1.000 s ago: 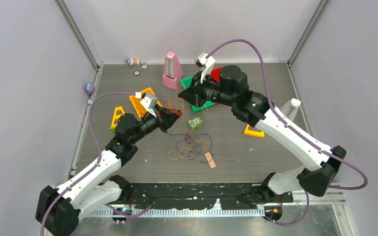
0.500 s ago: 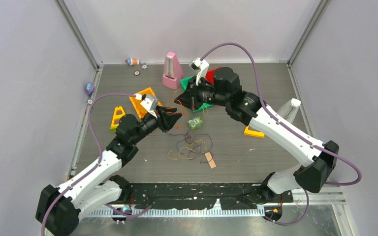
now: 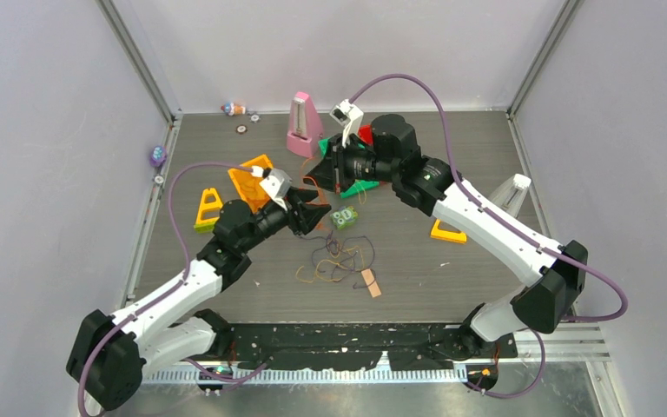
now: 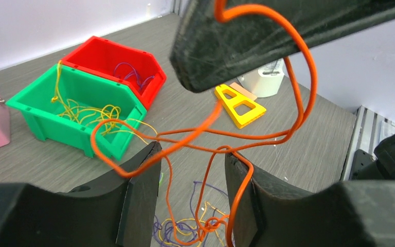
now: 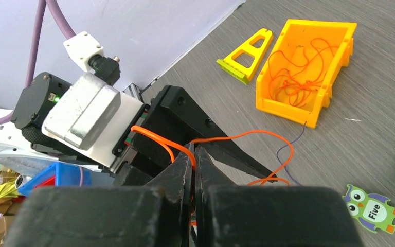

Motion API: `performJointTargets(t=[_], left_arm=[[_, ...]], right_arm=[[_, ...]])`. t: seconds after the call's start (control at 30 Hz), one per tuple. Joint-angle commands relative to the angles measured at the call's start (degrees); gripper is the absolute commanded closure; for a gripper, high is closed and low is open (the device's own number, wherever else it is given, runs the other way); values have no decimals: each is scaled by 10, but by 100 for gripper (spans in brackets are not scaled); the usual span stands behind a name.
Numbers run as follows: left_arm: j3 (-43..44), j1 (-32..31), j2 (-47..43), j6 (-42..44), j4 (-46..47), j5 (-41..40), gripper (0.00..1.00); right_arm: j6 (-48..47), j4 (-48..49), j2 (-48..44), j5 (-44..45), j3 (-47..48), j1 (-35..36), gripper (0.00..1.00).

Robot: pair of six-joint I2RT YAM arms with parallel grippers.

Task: Untangle the cables

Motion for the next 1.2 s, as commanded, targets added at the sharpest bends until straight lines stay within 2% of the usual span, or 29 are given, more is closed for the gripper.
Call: performJointTargets(t=[0.0, 0.17, 0.23, 0.27, 0.3, 0.37, 0.4, 0.43, 0.47, 0.5, 0.53, 0.6, 0.8, 0.93, 1.07, 1.17], left_arm=[[20, -10, 7, 25, 46, 3, 49], [32, -10, 29, 29, 68, -55, 45], [40, -9, 44, 22, 93, -67, 49], [44, -10, 51, 16, 105, -68, 59], [46, -10, 57, 10, 117, -70, 74], [49, -10, 65, 1, 133, -72, 98], [49, -10, 66, -4, 130, -81, 100], [47, -10, 62, -11, 120, -99, 100], [43, -10, 57, -12, 110, -111, 100], [36, -9, 50, -11, 103, -122, 100], [27, -9, 38, -13, 89, -134, 100], [24, -8, 19, -20, 38, -164, 100], [83, 5, -6, -19, -221, -280, 100], [142, 48, 14, -87, -389, -306, 100], [215, 85, 63, -160, -511, -357, 100], [303, 109, 131, -189, -590, -380, 100]], right_arm=[[15, 25, 0, -20, 30, -2, 95], [21, 29, 1, -34, 25, -4, 95], [22, 28, -1, -37, 19, -6, 95], [23, 28, -3, -40, 14, -6, 95], [24, 28, -4, -40, 11, -8, 95], [24, 28, -10, -43, 1, -10, 95], [23, 28, -13, -43, -9, -12, 94], [22, 28, -21, -40, -15, -15, 85], [21, 29, -27, -38, -31, -18, 72], [20, 28, -39, -28, -42, -26, 65], [20, 29, -45, -24, -64, -36, 52], [20, 33, -67, -10, -100, -56, 39], [6, 40, -134, 50, -208, -94, 22], [-13, 41, -174, 120, -270, -96, 15], [-14, 65, -202, 183, -326, -96, 14], [-16, 94, -217, 187, -363, -96, 14]])
